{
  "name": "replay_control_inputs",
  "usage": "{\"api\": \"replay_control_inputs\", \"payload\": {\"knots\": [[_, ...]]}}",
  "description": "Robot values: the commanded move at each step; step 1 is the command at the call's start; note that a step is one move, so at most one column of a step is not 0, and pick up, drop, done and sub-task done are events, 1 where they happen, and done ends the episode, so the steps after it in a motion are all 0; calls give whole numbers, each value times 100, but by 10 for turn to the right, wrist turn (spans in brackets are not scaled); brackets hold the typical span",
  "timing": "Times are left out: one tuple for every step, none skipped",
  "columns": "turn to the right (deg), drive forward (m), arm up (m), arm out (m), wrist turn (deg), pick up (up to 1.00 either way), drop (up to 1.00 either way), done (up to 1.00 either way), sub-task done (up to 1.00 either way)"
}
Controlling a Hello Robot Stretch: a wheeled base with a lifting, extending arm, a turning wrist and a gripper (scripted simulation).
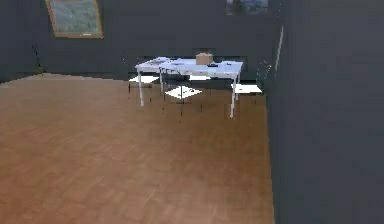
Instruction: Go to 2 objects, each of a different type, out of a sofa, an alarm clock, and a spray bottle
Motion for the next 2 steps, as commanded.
{"api": "replay_control_inputs", "payload": {"knots": [[-450, 0, 0, 0, 0, 0, 0, 0, 0], [-90, 0, 0, 0, 0, 0, 0, 0, 0]]}}
